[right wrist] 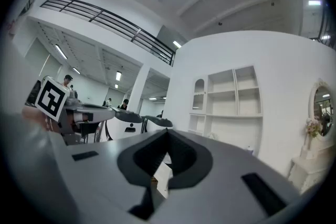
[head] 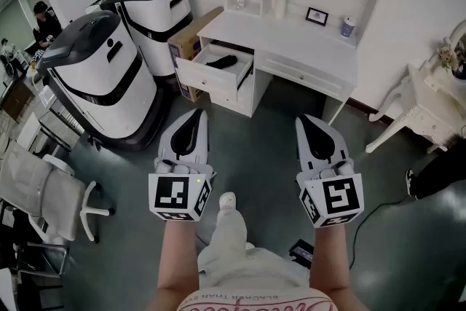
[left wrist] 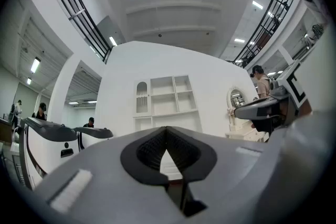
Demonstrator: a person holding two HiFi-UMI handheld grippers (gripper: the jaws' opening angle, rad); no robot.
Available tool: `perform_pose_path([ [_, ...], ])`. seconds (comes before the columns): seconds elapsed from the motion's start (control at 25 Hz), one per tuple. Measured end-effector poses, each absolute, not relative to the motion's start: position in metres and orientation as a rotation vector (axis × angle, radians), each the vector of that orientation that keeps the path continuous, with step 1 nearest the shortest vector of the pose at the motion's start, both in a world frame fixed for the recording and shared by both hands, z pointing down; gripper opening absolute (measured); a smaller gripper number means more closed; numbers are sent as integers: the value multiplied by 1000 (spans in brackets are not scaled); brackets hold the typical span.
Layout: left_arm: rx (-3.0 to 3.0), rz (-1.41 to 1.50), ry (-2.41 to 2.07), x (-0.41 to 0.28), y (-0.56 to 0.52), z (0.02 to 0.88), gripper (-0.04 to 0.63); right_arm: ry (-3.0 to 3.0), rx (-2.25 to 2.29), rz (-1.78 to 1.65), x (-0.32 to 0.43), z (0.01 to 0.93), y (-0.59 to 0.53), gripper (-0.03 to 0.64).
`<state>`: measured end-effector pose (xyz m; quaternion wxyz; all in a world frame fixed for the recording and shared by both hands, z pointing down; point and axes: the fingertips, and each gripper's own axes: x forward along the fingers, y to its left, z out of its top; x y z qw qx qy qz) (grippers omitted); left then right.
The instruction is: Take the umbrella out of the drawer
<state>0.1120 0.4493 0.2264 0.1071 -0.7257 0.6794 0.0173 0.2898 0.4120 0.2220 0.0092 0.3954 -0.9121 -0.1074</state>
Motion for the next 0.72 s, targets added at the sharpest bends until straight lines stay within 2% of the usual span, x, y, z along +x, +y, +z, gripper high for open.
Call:
perform_pose_path([
  [0.4, -2121, 75, 2034, 78, 396, 236, 9, -2818, 1240, -349, 266, 233, 356, 8],
  [0.72, -2124, 54, 2039, 24, 311, 235, 9, -2820, 1286, -324, 224, 227, 269, 8],
])
